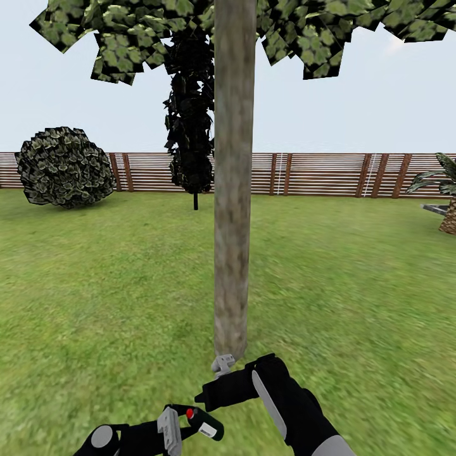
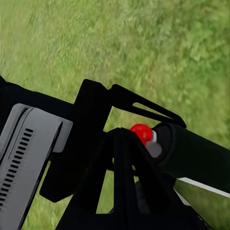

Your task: In the garden, pick up the pesticide atomizer on the floor and spray pesticide onto both trees until each tree trunk is fully covered.

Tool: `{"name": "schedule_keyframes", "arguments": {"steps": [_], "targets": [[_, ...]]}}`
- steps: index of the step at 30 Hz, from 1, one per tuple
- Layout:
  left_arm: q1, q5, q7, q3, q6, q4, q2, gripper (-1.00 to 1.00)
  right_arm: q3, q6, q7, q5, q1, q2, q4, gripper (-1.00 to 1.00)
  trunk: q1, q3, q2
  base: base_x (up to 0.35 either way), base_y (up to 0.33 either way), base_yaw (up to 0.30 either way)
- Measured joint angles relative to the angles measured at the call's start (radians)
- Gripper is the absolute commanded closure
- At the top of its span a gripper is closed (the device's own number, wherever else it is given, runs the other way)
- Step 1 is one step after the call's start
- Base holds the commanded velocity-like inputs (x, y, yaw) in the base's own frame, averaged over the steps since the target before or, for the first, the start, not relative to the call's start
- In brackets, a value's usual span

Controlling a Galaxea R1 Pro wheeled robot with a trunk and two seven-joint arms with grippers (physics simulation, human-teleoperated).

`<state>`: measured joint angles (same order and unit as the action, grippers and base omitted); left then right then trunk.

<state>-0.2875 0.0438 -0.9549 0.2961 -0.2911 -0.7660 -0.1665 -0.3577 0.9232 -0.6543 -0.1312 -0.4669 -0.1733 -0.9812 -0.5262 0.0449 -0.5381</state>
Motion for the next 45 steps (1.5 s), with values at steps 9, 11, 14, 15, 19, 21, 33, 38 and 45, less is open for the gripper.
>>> {"name": "schedule_keyframes", "arguments": {"steps": [9, 11, 14, 15, 19, 21, 33, 38, 45], "targets": [[0.0, 0.0, 0.0, 0.001, 0.0, 0.0, 0.0, 1.0, 0.0, 0.0, 0.0, 0.0, 0.0, 0.0, 0.0, 1.0, 0.0, 0.0, 0.0, 0.0, 0.0, 0.0], [0.0, 0.0, -0.001, 0.001, 0.0, 0.0, 0.0, 1.0, 0.0, 0.0, 0.0, 0.0, 0.0, 0.0, 0.0, 1.0, 0.0, 0.0, 0.0, 0.0, 0.0, 0.0], [0.0, -0.001, -0.002, 0.001, -0.002, -0.001, 0.0, 1.0, 0.0, 0.0, 0.0, 0.0, 0.0, 0.0, 0.0, 1.0, 0.0, 0.0, 0.0, 0.0, 0.0, 0.0], [0.0, -0.001, -0.003, 0.001, -0.002, -0.001, 0.0, 1.0, -0.001, 0.0, 0.0, 0.0, 0.0, 0.0, 0.0, 1.0, 0.0, 0.0, 0.0, 0.0, 0.0, 0.0], [0.0, -0.002, -0.006, 0.001, -0.003, -0.008, -0.003, 1.0, -0.001, 0.0, 0.001, 0.0, 0.0, 0.0, 0.003, 1.0, 0.0, 0.0, 0.0, 0.0, 0.0, 0.0], [0.0, -0.002, -0.006, 0.001, -0.003, -0.011, -0.004, 1.0, -0.001, 0.0, 0.0, 0.0, 0.0, 0.0, 0.007, 1.0, 0.0, 0.0, 0.0, 0.0, 0.0, 0.0], [0.0, -0.003, -0.028, 0.001, -0.003, -0.016, -0.005, 1.0, -0.001, -0.002, 0.001, 0.0, 0.0, -0.001, 0.021, 1.0, 0.0, 0.0, 0.0, 0.0, 0.0, 0.0], [0.0, -0.003, -0.03, 0.001, -0.003, -0.017, -0.004, 1.0, -0.001, -0.002, 0.001, 0.0, 0.0, -0.001, 0.023, 1.0, 0.0, 0.0, 0.0, 0.0, 0.0, 0.0], [0.0, -0.003, -0.031, 0.001, -0.003, -0.017, -0.003, 1.0, -0.001, -0.002, 0.001, 0.0, 0.0, -0.001, 0.026, 1.0, 0.0, 0.0, 0.0, 0.0, 0.0, 0.0]]}}
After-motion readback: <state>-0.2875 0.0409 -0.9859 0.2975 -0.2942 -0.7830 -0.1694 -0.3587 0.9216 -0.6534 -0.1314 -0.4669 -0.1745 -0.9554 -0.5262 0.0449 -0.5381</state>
